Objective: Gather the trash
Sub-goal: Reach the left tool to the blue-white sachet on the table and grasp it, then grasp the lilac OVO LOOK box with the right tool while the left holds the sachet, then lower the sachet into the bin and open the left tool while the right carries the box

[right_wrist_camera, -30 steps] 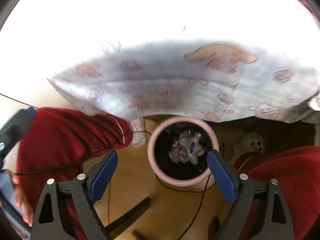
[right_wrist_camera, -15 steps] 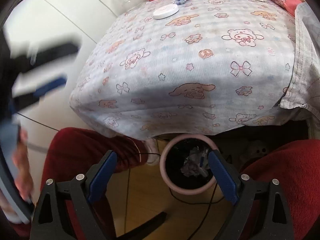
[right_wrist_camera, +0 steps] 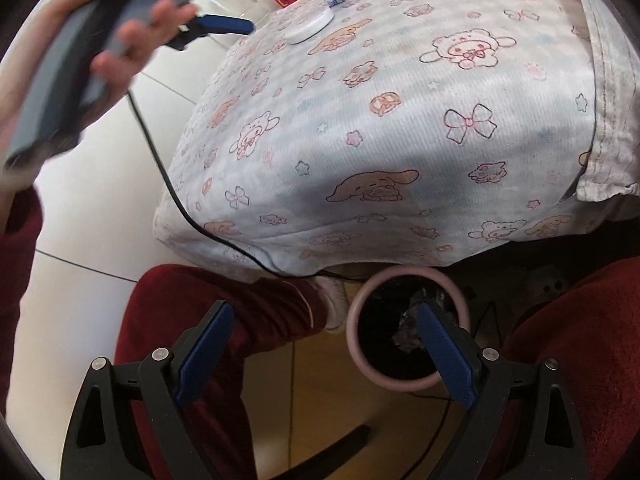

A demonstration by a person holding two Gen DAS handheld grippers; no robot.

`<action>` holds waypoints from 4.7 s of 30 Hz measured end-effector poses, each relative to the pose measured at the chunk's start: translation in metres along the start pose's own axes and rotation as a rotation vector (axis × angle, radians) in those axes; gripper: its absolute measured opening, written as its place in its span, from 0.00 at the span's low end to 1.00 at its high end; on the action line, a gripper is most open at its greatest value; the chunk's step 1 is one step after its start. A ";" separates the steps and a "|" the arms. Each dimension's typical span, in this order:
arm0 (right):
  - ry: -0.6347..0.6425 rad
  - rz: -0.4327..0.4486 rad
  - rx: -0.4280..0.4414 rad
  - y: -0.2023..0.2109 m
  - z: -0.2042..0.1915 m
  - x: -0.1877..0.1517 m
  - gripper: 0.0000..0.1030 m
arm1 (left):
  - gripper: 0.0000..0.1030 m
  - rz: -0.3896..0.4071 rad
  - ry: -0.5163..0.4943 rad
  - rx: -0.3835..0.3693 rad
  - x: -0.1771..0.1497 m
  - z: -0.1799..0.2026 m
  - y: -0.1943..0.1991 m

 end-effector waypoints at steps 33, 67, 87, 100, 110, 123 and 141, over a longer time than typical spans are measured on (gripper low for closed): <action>-0.059 0.017 0.102 0.007 0.008 0.004 0.89 | 0.26 0.030 -0.062 -0.087 -0.018 -0.018 0.041; 0.498 -0.001 -0.633 0.088 0.056 0.298 0.95 | 0.26 0.012 -0.047 -0.249 -0.105 -0.052 0.044; 0.365 -0.099 -0.504 0.076 0.076 0.293 0.35 | 0.26 0.005 -0.051 -0.283 -0.102 -0.049 0.043; 0.394 0.069 -0.322 0.132 0.008 0.215 0.35 | 0.27 0.047 -0.074 -0.305 -0.153 -0.039 0.065; 0.374 0.109 -0.132 0.141 -0.037 0.097 0.35 | 0.27 0.065 -0.078 -0.308 -0.227 -0.032 0.075; 0.247 0.040 0.048 0.087 -0.036 -0.018 0.35 | 0.27 -0.014 -0.193 -0.148 -0.312 -0.022 0.034; 0.109 0.083 0.032 0.076 0.000 -0.040 0.35 | 0.27 -0.182 -0.137 -0.201 -0.326 0.002 -0.072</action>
Point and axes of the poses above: each gripper's, at about its wrist camera, not at the fingertips, and y roughly against the way its jaws point, z to its right, x to its top, the point moved 9 cm from there along -y, roughly the way its jaws point, and after that the axes turned 9 degrees about -z, right-handed, at the moved point
